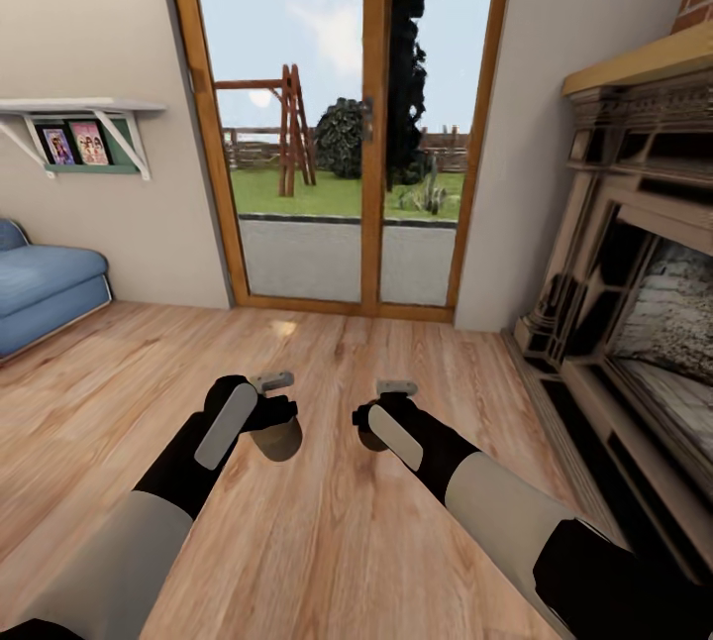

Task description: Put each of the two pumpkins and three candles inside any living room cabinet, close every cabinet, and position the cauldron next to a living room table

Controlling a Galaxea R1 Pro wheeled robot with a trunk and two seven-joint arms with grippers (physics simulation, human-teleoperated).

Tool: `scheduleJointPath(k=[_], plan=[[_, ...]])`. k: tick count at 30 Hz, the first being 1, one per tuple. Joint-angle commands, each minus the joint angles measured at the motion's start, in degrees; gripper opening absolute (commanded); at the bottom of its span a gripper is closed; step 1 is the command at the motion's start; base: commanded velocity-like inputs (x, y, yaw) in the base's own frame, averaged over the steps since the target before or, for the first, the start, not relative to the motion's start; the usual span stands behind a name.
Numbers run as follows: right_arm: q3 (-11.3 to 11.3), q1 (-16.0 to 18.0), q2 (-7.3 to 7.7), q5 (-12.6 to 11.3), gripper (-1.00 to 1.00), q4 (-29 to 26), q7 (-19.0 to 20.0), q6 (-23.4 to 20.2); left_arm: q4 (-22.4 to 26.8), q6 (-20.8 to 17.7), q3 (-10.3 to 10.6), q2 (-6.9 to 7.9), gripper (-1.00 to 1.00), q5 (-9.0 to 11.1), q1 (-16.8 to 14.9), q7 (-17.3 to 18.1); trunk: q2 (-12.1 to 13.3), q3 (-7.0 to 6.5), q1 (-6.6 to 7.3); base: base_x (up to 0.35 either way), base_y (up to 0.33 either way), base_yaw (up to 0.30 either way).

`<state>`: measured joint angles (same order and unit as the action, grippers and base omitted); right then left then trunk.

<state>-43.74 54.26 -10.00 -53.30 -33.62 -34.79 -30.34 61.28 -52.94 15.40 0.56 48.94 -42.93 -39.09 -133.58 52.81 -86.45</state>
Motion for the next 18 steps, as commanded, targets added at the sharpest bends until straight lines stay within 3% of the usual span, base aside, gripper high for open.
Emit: scheduleJointPath(k=[1, 18], plan=[[-0.2, 0.1, 0.0, -0.2, -1.0, 0.0, -0.4, -0.1, 0.1, -0.1, 0.2, 0.06, -1.0, 0.5, -0.1, -0.5, 0.0, 0.05, 0.05, -0.323, -0.026, 0.0], [-0.2, 0.1, 0.0, -0.2, -1.0, 0.0, -0.4, -0.1, -1.5, 0.0, 0.2, -0.38, -1.0, 0.3, -0.1, -0.5, 0.0, 0.05, 0.05, -0.328, -0.003, 0.0]])
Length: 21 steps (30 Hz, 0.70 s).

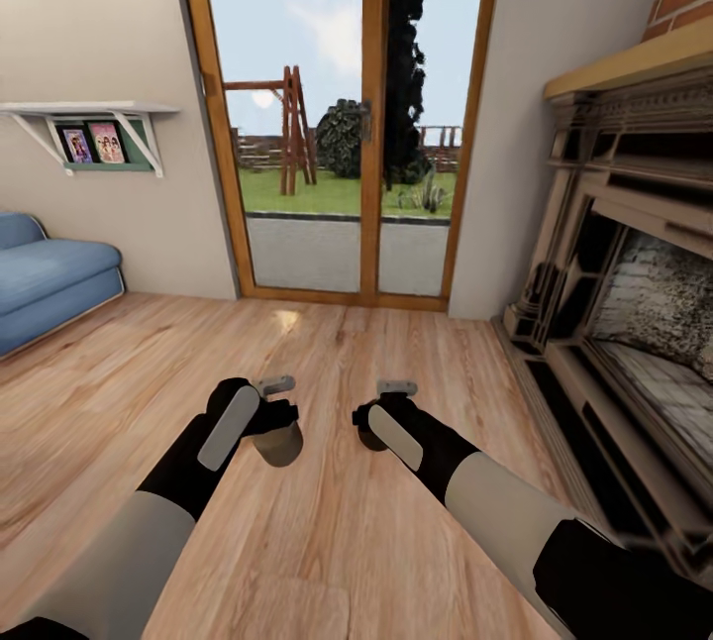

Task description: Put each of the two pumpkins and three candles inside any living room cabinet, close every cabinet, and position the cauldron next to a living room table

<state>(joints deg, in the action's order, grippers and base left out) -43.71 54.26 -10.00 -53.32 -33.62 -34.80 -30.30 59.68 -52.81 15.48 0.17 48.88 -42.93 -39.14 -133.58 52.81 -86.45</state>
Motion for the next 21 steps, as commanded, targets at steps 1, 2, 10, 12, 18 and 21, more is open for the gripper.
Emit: scheduleJointPath(k=[1, 2, 10, 12, 18, 21], plan=[[-0.2, 0.1, 0.0, -0.2, -1.0, 0.0, -0.4, -0.1, 0.0, -0.1, 0.1, -0.02, -1.0, 0.4, 0.0, -0.5, 0.0, 0.05, 0.05, -0.329, 0.0, 0.0], [-0.2, 0.1, 0.0, -0.2, -1.0, 0.0, -0.4, -0.1, 0.0, -0.1, 0.1, -0.04, -1.0, 0.3, 0.0, -0.5, 0.0, 0.05, 0.05, -0.329, 0.0, 0.0], [-0.2, 0.1, 0.0, -0.2, -1.0, 0.0, -0.4, -0.1, 0.1, -0.2, 0.0, 0.05, -1.0, 0.1, 0.0, -0.5, 0.0, 0.05, 0.05, -0.329, 0.0, 0.0], [-0.2, 0.1, 0.0, -0.2, -1.0, 0.0, -0.4, -0.1, 0.1, -0.3, -0.1, 0.27, -1.0, 0.1, 0.0, -0.4, 0.0, 0.05, 0.05, -0.33, 0.0, 0.0], [-0.2, 0.1, 0.0, -0.2, -1.0, 0.0, -0.4, -0.1, 0.1, -0.2, 0.1, 0.22, -1.0, 0.1, 0.0, -0.4, 0.0, 0.05, 0.05, -0.33, 0.0, 0.0], [-0.2, 0.1, 0.0, -0.2, -1.0, 0.0, -0.4, -0.1, 0.1, -0.2, 0.1, 0.14, -1.0, 0.1, 0.0, -0.4, 0.0, 0.05, 0.05, -0.33, 0.0, 0.0]])
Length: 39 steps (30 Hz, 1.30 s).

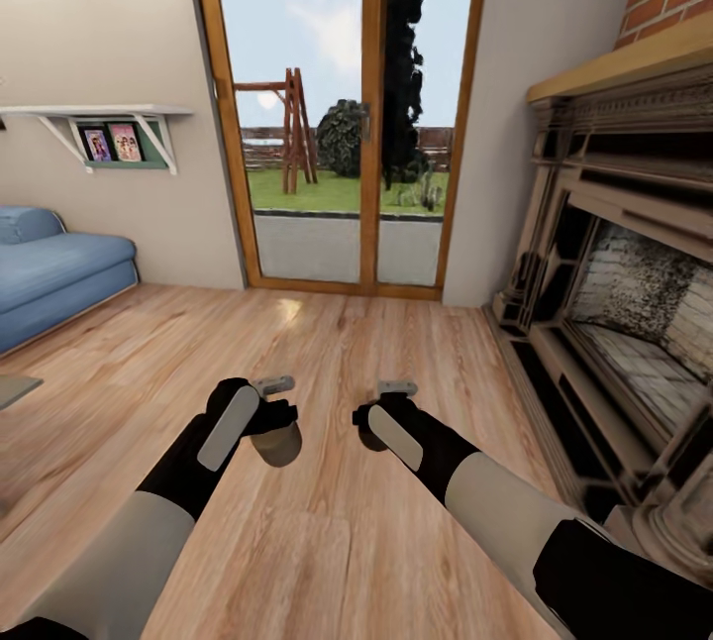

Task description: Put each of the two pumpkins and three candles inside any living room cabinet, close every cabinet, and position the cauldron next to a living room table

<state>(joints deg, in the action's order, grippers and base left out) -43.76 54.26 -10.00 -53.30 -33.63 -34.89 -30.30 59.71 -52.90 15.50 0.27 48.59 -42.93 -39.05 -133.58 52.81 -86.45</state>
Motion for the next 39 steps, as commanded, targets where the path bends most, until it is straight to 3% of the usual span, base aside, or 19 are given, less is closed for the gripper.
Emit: scheduleJointPath(k=[1, 39], plan=[[-0.2, 0.1, 0.0, -0.2, -1.0, 0.0, -0.4, -0.1, 0.1, -0.1, 0.1, 0.01, -1.0, 0.4, 0.0, -0.5, 0.0, 0.05, 0.05, -0.33, 0.0, 0.0], [-0.3, 0.1, 0.0, -0.2, -1.0, 0.0, -0.4, -0.1, 0.1, 0.0, 0.1, -0.1, -1.0, 0.4, 0.0, -0.6, 0.0, 0.05, 0.05, -0.281, 0.031, 0.0]])
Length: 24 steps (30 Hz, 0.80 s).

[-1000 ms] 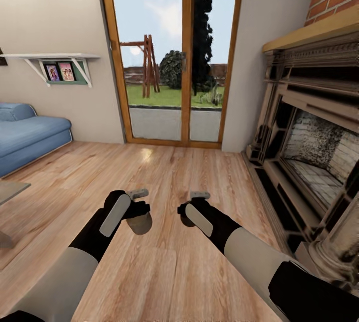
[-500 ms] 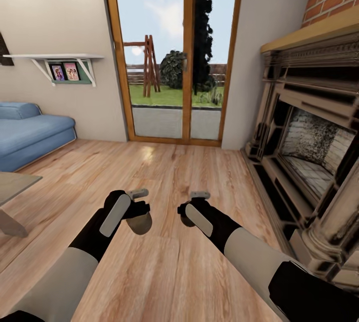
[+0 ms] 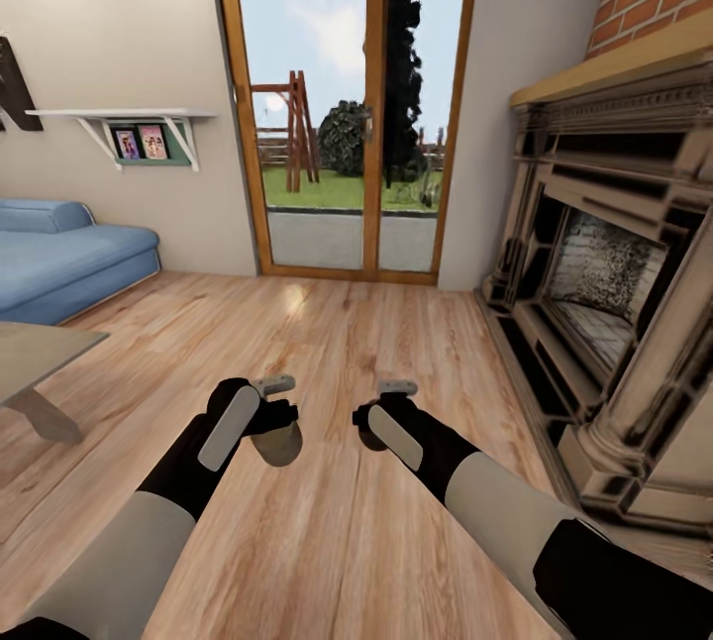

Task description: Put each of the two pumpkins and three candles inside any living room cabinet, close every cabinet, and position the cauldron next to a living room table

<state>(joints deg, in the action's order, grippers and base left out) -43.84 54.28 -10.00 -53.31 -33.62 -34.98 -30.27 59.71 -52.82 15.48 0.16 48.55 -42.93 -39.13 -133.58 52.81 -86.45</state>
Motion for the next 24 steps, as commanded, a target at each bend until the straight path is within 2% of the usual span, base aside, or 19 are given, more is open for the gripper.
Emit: scheduleJointPath(k=[1, 24], plan=[[-0.2, 0.1, 0.0, -0.2, -1.0, 0.0, -0.4, -0.1, 0.1, -0.1, 0.1, 0.02, -1.0, 0.4, 0.0, -0.5, 0.0, 0.05, 0.05, -0.327, 0.0, 0.0], [-0.3, 0.0, 0.0, -0.2, -1.0, 0.0, -0.4, -0.1, 0.0, -0.2, 0.2, 0.02, -1.0, 0.8, 0.0, -0.4, 0.0, 0.05, 0.05, -0.328, 0.0, 0.0]])
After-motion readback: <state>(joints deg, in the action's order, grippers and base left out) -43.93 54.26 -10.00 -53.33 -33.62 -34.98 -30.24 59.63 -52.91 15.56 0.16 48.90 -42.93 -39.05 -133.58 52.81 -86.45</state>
